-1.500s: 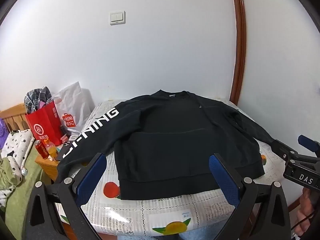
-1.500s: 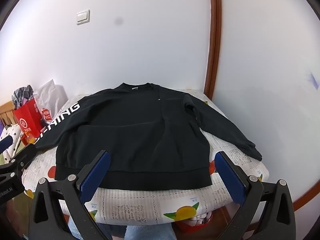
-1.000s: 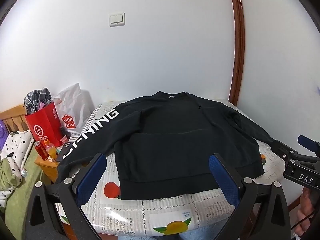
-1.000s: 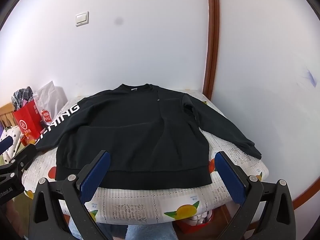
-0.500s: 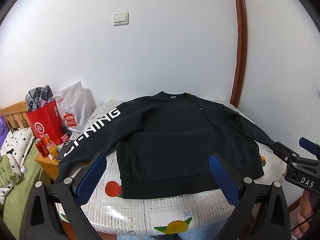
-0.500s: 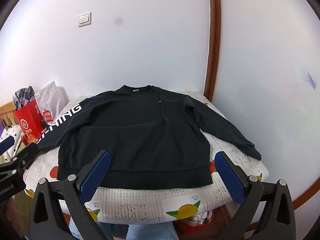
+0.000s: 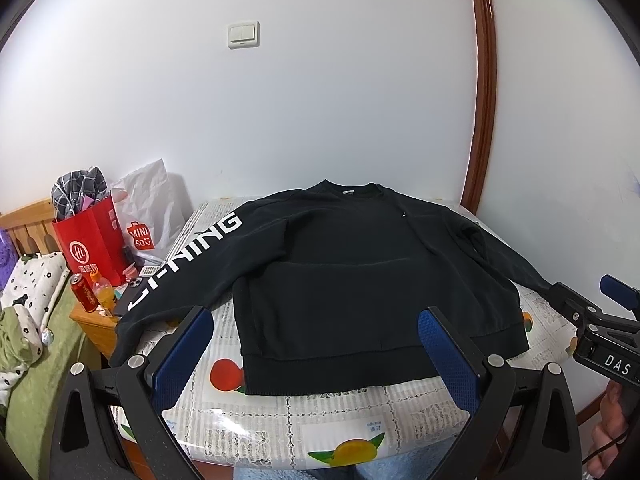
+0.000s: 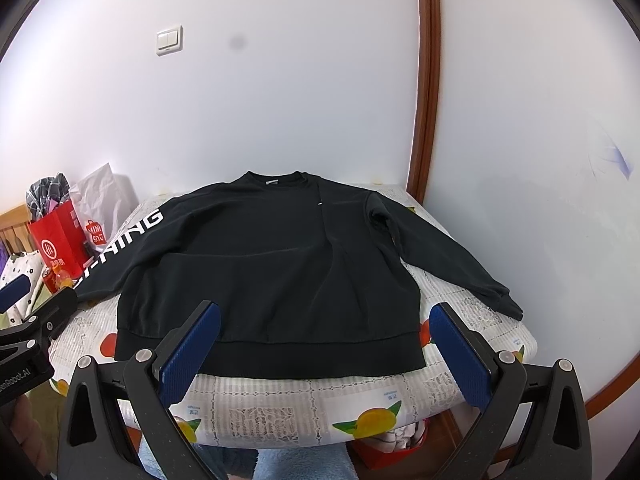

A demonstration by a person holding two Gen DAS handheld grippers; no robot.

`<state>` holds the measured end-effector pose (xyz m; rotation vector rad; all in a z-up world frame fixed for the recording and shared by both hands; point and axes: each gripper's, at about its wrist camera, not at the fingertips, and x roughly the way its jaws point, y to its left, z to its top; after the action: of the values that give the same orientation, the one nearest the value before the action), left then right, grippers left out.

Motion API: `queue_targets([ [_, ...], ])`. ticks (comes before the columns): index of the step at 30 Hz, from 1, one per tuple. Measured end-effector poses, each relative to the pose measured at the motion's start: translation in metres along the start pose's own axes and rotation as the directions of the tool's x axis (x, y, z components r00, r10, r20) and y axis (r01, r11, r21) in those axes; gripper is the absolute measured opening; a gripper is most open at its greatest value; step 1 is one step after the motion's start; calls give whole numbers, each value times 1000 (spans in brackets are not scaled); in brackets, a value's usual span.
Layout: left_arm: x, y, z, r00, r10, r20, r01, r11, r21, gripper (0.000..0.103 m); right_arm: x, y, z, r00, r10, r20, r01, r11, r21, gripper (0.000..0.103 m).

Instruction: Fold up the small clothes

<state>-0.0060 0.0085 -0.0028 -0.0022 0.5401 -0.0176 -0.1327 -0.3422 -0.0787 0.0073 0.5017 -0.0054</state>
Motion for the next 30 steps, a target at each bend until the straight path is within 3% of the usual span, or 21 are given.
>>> queue_targets([
  [30,1,6,-1,1000,9,0,-9,1000,-11,103,0,4,-2,1000,5,10,-5,1000,-9,102],
])
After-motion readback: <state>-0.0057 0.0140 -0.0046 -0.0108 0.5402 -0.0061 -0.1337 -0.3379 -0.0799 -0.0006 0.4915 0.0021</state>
